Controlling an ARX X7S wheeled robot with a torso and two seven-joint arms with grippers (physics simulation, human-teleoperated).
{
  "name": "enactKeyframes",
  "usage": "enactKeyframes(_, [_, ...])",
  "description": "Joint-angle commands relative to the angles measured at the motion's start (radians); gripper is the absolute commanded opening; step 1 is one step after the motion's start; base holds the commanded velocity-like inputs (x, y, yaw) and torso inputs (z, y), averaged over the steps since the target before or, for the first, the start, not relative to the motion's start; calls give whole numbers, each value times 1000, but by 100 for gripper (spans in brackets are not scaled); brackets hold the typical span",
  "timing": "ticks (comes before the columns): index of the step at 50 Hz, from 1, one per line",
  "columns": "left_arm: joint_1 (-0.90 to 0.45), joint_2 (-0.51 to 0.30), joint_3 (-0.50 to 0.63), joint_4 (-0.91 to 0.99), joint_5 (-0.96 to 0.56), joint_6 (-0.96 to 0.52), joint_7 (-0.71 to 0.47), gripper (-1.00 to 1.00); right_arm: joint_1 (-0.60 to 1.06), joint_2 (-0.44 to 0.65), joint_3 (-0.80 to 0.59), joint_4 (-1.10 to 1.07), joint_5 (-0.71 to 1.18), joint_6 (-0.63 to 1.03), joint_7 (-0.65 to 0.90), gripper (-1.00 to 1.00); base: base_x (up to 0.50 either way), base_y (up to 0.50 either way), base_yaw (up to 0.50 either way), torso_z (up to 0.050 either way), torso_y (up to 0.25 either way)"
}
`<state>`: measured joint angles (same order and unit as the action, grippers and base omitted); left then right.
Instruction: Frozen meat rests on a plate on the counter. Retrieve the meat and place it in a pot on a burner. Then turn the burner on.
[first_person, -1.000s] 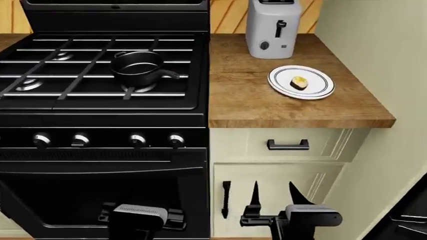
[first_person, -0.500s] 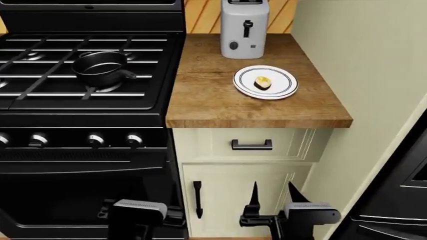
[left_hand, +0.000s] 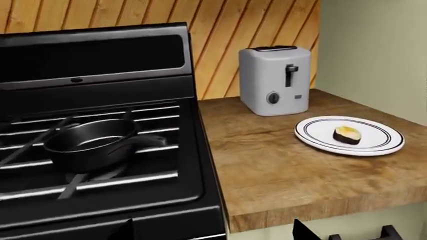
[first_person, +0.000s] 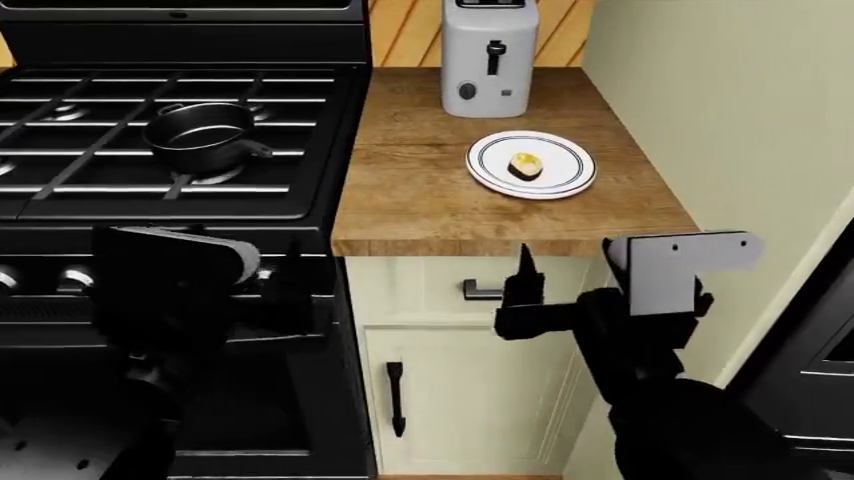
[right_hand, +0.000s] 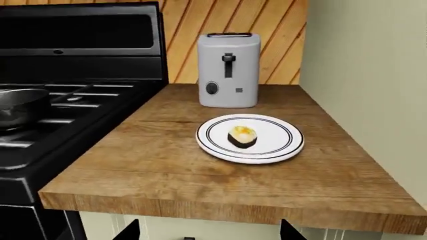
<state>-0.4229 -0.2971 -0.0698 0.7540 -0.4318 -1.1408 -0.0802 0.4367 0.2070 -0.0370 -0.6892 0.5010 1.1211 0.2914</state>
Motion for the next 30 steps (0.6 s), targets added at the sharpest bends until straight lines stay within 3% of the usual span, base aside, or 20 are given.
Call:
enactKeyframes(1, [-229, -15, -117, 155, -118, -354, -17, 100, 249, 0, 97, -176, 151, 411, 48, 100, 500, 0, 0, 0, 0])
enactKeyframes(30, [-304, -39, -144, 143, -169, -356, -48, 100, 311, 37, 32, -97, 193, 386, 103, 100, 500, -4, 0, 0, 0])
